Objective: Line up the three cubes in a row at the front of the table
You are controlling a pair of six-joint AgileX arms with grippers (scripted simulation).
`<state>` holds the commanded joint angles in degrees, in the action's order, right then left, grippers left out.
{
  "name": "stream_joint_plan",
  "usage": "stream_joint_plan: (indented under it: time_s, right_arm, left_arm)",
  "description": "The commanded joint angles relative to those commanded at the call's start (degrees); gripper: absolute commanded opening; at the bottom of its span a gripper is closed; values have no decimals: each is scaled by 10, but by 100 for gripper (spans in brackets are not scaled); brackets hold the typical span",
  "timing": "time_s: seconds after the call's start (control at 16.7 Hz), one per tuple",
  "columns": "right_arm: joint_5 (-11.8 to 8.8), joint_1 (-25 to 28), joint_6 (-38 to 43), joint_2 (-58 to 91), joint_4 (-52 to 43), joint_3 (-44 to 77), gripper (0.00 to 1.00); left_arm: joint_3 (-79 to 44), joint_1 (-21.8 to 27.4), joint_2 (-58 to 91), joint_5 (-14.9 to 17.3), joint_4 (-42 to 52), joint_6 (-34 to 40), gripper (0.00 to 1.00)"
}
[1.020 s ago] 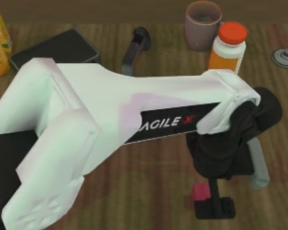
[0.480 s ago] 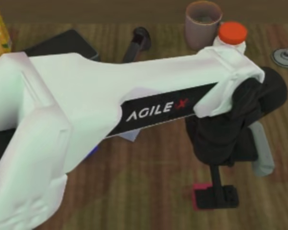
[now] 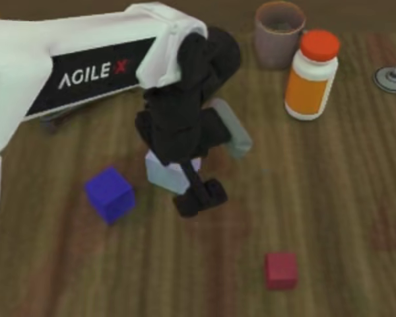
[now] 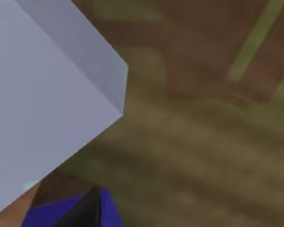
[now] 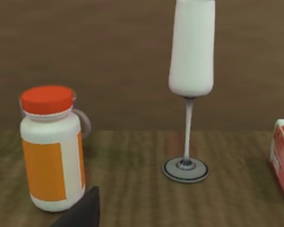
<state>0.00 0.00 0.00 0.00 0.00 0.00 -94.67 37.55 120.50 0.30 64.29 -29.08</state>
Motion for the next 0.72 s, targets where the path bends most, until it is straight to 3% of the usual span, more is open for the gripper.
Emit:
stream_joint_plan:
  time_s: [0.18,0.3,0.72]
  right_arm:
    - [0,0,0,0,0,0,100]
    - [0,0,0,0,0,0,100]
    - [0,0,0,0,0,0,100]
  left_arm:
    - [58,-105,-32,0,-20,7,100]
    - [85,-147,-51,-1,-32,11,100]
    - [97,-163,-57,-2,-39,13,100]
